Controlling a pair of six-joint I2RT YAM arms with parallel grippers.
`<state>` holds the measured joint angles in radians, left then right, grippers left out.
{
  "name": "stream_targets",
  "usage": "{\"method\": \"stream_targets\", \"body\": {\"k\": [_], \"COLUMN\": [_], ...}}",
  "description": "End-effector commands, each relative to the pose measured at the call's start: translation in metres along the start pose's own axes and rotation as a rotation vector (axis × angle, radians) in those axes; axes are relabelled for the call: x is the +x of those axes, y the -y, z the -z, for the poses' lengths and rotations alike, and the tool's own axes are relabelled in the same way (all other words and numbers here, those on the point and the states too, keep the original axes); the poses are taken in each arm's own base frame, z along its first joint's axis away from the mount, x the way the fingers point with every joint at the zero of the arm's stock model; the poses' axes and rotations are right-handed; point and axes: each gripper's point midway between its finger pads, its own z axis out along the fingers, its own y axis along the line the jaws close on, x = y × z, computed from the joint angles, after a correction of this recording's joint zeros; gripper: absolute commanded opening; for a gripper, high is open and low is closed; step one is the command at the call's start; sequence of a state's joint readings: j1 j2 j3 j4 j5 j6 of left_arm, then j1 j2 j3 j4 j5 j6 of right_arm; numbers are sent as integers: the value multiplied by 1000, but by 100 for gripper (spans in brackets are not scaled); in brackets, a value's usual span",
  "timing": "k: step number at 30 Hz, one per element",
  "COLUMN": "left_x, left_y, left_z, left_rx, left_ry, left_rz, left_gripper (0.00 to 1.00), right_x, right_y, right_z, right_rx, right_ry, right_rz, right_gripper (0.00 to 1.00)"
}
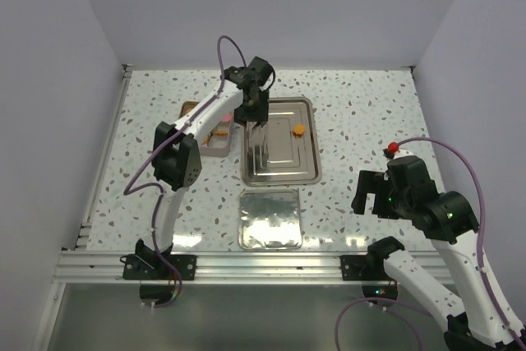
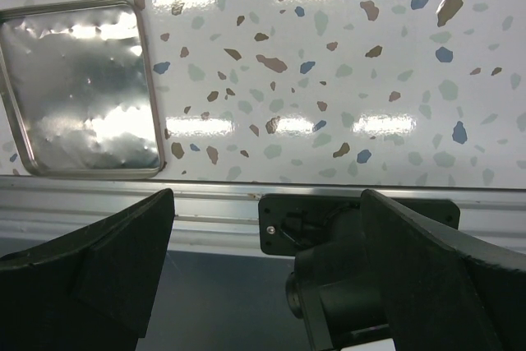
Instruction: Pack the cookies
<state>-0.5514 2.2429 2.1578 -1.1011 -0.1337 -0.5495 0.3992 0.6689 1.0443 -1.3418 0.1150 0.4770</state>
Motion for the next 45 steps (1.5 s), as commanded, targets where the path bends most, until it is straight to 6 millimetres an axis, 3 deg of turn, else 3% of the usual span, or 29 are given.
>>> {"method": "stream_targets", "body": {"k": [1, 4, 10, 16, 26, 30, 31, 33, 34, 36, 37, 40, 41, 42, 43, 45], "left_x": [-17, -18, -20, -24, -42, -31, -30, -18, -17, -7, -5, 7, 18, 23, 34, 43], "left_y": [8, 5, 0, -1, -8, -29, -35, -47, -52, -62, -67, -87, -96, -102, -114, -125], "left_z": [8, 7, 7, 20, 98, 118, 132, 132, 145, 150, 161, 172, 165, 173, 163, 171], "left_rx": [17, 15, 4, 10, 75, 30, 33, 10, 17, -7, -8, -40, -61, -58, -88, -95], "left_ry": [54, 53, 56, 76, 186, 200, 222, 210, 233, 229, 247, 257, 231, 243, 207, 227], "left_rz": [15, 11, 5, -4, 8, 10, 17, 24, 32, 39, 50, 70, 71, 79, 86, 102], "left_gripper": [59, 59, 48, 43, 43, 43, 43, 43, 43, 43, 43, 44, 44, 44, 44, 44], "right_x": [-9, -9, -9, -8, 1, 6, 8, 10, 11, 12, 13, 14, 14, 14, 15, 17], "right_y": [2, 1, 1, 2, 1, -1, -2, -3, -3, -5, -6, -9, -11, -12, -13, -16], "right_z": [2, 3, 2, 4, 4, 5, 5, 5, 5, 5, 5, 5, 5, 5, 4, 5], "right_rx": [15, 14, 15, 16, -7, -25, -33, -39, -43, -55, -63, -79, -86, -94, -97, -111], "right_ry": [32, 35, 32, 34, 19, 10, 7, 3, 1, 0, -5, -8, -11, -13, -17, -27], "right_rz": [13, 11, 8, 3, -19, -28, -33, -39, -42, -48, -54, -62, -63, -65, -69, -73], "right_gripper": [99, 99, 99, 99, 99, 99, 99, 99, 99, 99, 99, 99, 99, 99, 99, 99]}}
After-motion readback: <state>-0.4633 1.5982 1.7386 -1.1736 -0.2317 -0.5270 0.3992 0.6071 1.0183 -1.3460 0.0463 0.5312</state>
